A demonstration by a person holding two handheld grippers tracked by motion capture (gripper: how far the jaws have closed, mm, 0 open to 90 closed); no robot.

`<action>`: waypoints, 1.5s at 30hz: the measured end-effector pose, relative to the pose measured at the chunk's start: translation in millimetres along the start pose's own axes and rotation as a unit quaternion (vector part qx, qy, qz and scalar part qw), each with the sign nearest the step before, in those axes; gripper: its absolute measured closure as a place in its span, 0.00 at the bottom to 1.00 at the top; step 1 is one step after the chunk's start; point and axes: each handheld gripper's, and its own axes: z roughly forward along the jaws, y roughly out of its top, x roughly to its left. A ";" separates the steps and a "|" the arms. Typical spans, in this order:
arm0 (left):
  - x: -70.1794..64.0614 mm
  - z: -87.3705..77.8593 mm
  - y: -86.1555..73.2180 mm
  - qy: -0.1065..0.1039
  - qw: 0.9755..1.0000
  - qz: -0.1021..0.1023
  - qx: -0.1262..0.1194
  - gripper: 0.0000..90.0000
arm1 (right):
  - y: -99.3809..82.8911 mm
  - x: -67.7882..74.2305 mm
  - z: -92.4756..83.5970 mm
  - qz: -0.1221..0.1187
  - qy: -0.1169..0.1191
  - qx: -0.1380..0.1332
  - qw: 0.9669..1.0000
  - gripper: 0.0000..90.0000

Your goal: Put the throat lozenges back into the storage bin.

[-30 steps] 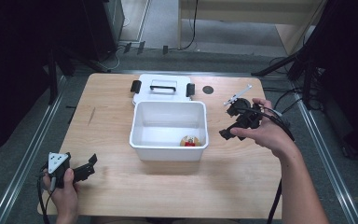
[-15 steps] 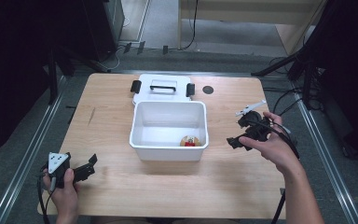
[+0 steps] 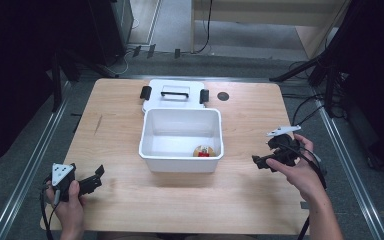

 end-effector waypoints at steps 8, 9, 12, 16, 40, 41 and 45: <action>-0.1 -0.1 0.0 0.001 1.000 0.000 0.000 0.00 | -25.8 -8.2 4.0 0.030 -0.012 -0.029 0.999 0.00; -0.1 -0.1 0.0 0.001 1.000 0.000 0.000 0.00 | -29.8 -9.2 4.4 0.038 -0.012 -0.034 0.999 0.00; -0.2 -0.1 0.0 0.001 1.000 0.000 0.000 0.00 | -39.5 -11.6 5.5 0.047 -0.019 -0.044 0.998 0.00; -0.2 -0.2 0.0 0.001 1.000 0.000 0.000 0.00 | -52.4 -14.0 6.5 0.059 -0.023 -0.056 0.996 0.00; -0.5 -0.4 -0.1 0.000 1.000 0.002 0.001 0.00 | -119.7 -22.0 6.9 0.100 -0.048 -0.084 0.990 0.00; -0.6 -0.4 -0.1 0.000 1.000 0.002 0.001 0.00 | -122.4 -22.4 6.0 0.102 -0.049 -0.087 0.990 0.00; -0.6 -0.4 -0.1 0.000 1.000 0.002 0.001 0.00 | -133.6 -23.6 4.6 0.108 -0.056 -0.097 0.988 0.00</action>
